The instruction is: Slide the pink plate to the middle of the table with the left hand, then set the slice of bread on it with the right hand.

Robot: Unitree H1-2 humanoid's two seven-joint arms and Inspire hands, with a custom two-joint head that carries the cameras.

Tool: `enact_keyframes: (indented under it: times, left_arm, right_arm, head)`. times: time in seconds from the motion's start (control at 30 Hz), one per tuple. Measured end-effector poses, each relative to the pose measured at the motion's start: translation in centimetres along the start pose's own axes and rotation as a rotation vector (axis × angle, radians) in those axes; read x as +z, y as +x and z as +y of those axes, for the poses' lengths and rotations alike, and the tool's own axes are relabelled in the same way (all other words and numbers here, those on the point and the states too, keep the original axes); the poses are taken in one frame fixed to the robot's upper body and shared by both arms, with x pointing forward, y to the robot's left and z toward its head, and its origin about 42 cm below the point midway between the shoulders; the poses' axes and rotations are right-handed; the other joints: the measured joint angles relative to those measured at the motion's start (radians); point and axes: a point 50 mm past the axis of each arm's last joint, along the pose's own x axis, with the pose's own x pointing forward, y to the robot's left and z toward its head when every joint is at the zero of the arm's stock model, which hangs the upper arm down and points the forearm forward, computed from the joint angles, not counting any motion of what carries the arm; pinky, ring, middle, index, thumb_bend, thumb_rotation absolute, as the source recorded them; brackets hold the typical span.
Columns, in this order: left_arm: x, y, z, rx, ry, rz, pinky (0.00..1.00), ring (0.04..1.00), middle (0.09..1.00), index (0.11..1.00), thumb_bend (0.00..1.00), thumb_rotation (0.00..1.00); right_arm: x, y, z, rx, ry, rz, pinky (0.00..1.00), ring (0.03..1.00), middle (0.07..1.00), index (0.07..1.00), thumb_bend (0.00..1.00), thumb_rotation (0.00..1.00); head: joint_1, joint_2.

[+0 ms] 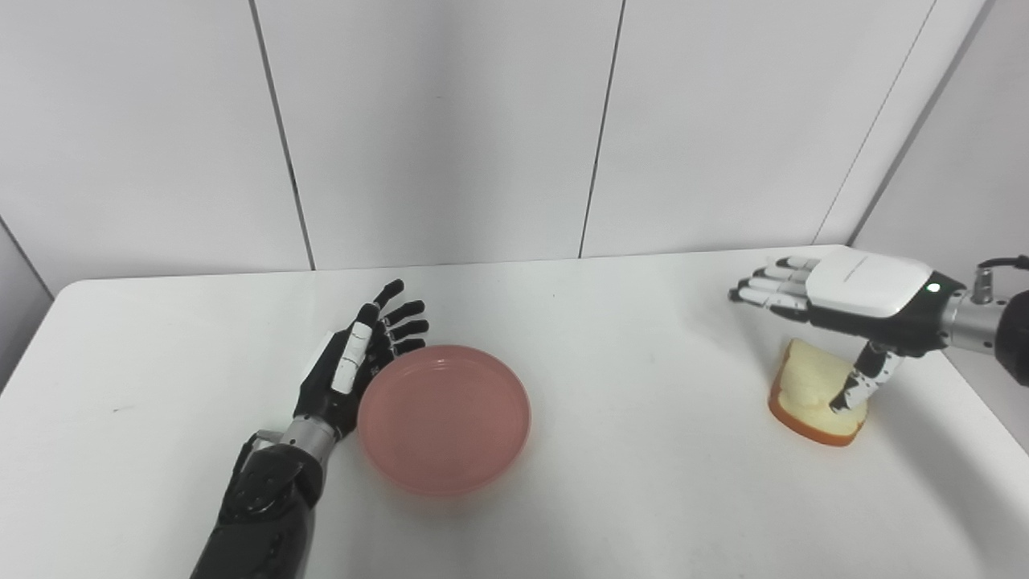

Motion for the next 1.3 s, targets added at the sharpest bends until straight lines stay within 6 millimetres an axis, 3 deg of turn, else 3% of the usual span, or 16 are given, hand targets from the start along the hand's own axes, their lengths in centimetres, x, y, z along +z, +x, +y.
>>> enact_keyframes:
  times: [0.17, 0.37, 0.4, 0.43, 0.7, 0.97, 1.03, 1.13, 1.3]
  left_arm:
    - [0.0, 0.0, 0.1, 0.0, 0.002, 0.001, 0.75, 0.789, 0.829, 0.905, 0.86, 0.9]
    - [0.0, 0.2, 0.0, -0.002, 0.002, 0.001, 0.74, 0.783, 0.821, 0.896, 0.87, 0.9]
    - [0.0, 0.2, 0.0, -0.002, 0.002, 0.001, 0.75, 0.787, 0.82, 0.896, 0.88, 0.89]
    - [0.0, 0.2, 0.0, -0.002, 0.003, 0.001, 0.75, 0.788, 0.82, 0.896, 0.88, 0.89]
    - [0.0, 0.2, 0.0, -0.002, 0.002, 0.001, 0.75, 0.793, 0.828, 0.9, 0.87, 0.89]
    - [0.0, 0.1, 0.0, -0.002, 0.0, 0.001, 0.75, 0.785, 0.819, 0.898, 0.86, 0.9]
    - [0.0, 0.1, 0.0, -0.002, 0.001, 0.002, 0.75, 0.79, 0.826, 0.902, 0.86, 0.9]
    - [-0.1, 0.0, 0.0, -0.003, 0.003, 0.002, 0.76, 0.792, 0.832, 0.903, 0.86, 0.9]
    - [-0.1, -0.1, 0.0, -0.003, 0.002, 0.003, 0.76, 0.795, 0.834, 0.904, 0.87, 0.9]
  right_arm:
    - [0.6, -0.4, -0.9, 0.125, -0.08, -0.004, 0.99, 0.984, 0.989, 1.0, 1.0, 0.38]
    - [0.5, -0.4, -1.0, 0.201, -0.141, 0.037, 0.97, 0.964, 0.98, 1.0, 1.0, 0.3]
    - [0.5, -0.4, -0.9, 0.211, -0.151, 0.045, 0.98, 0.966, 0.98, 1.0, 1.0, 0.38]
    - [0.5, -0.3, -0.8, 0.22, -0.158, 0.048, 0.98, 0.968, 0.981, 1.0, 1.0, 0.4]
    - [0.5, 0.1, -0.9, 0.264, -0.195, 0.065, 0.99, 0.993, 0.997, 1.0, 1.0, 0.4]
    - [0.9, 1.1, -0.5, 0.26, -0.254, 0.069, 0.96, 0.968, 0.98, 1.0, 0.99, 0.3]
    - [0.9, 1.4, -0.2, 0.238, -0.273, 0.069, 0.96, 0.956, 0.969, 1.0, 0.98, 0.37]
    - [1.3, 1.9, 0.4, 0.204, -0.332, 0.056, 0.98, 0.966, 0.976, 1.0, 0.95, 0.38]
    - [1.1, 2.4, 1.1, 0.18, -0.377, 0.056, 0.99, 0.971, 0.978, 1.0, 0.96, 0.48]
  head:
    - [-0.006, -0.002]
    - [0.0, -0.003]
    - [-0.003, -0.002]
    - [-0.003, -0.002]
    - [0.001, 0.002]
    - [0.005, 0.003]
    - [0.008, 0.006]
    - [0.002, 0.008]
    - [0.002, 0.008]
